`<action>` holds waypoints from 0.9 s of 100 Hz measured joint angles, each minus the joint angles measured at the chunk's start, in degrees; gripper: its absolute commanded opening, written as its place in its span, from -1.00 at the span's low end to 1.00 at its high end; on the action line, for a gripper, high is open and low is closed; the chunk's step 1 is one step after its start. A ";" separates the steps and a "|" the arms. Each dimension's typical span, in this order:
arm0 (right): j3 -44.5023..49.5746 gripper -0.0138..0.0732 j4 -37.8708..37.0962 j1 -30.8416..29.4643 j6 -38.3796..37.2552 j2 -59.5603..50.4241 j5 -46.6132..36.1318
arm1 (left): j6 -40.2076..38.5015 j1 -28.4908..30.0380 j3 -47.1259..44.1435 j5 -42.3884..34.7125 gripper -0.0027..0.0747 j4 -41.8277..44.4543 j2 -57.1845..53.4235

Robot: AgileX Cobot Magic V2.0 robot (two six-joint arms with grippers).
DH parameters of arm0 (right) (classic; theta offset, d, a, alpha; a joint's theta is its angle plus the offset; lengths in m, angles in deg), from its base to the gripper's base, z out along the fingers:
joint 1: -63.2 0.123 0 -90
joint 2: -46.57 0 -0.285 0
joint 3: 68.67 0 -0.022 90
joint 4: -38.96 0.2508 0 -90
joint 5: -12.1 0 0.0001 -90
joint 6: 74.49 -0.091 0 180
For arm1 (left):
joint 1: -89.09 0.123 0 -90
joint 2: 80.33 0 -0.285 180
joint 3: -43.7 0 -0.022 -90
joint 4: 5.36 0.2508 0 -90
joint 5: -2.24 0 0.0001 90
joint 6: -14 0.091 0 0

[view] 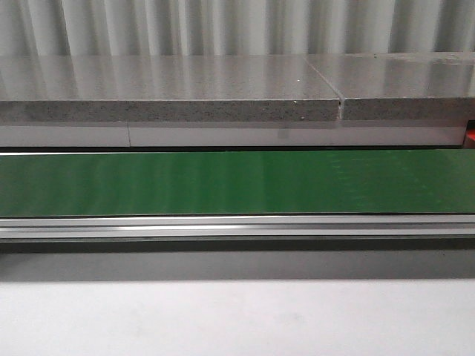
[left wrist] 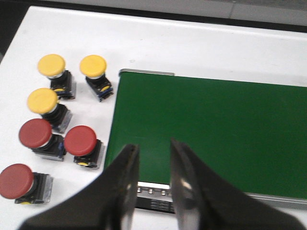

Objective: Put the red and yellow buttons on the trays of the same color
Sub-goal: 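Move the left gripper down over the next red button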

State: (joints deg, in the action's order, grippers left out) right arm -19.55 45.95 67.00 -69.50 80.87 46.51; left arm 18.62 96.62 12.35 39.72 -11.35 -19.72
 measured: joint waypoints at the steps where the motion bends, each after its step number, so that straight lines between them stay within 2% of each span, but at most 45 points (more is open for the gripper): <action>1: 0.00 -0.85 0.00 0.00 0.00 0.00 0.00 | 0.00 0.21 0.11 0.01 -0.05 0.00 0.42; 8: 0.00 -0.85 0.00 0.00 0.00 0.00 0.00 | 0.00 2.01 0.96 0.36 0.14 0.08 2.39; 13: 0.00 -0.85 0.00 0.00 0.00 0.00 0.00 | 0.00 3.06 1.44 0.77 0.18 0.08 3.72; 44: 0.00 -0.85 0.00 0.00 0.00 0.00 0.00 | -5.90 10.53 7.06 7.25 0.15 -1.54 13.46; 61: 0.00 -0.85 0.00 0.00 0.00 0.00 0.00 | -6.64 15.43 13.13 15.13 0.15 -3.34 21.19; 90: 0.00 -0.85 0.00 0.00 0.00 0.00 0.00 | -6.86 16.76 22.51 23.59 0.15 -4.02 36.26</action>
State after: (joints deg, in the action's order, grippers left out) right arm -19.55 45.95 67.00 -69.50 80.87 46.51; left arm 11.76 113.38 34.86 63.31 -15.38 16.55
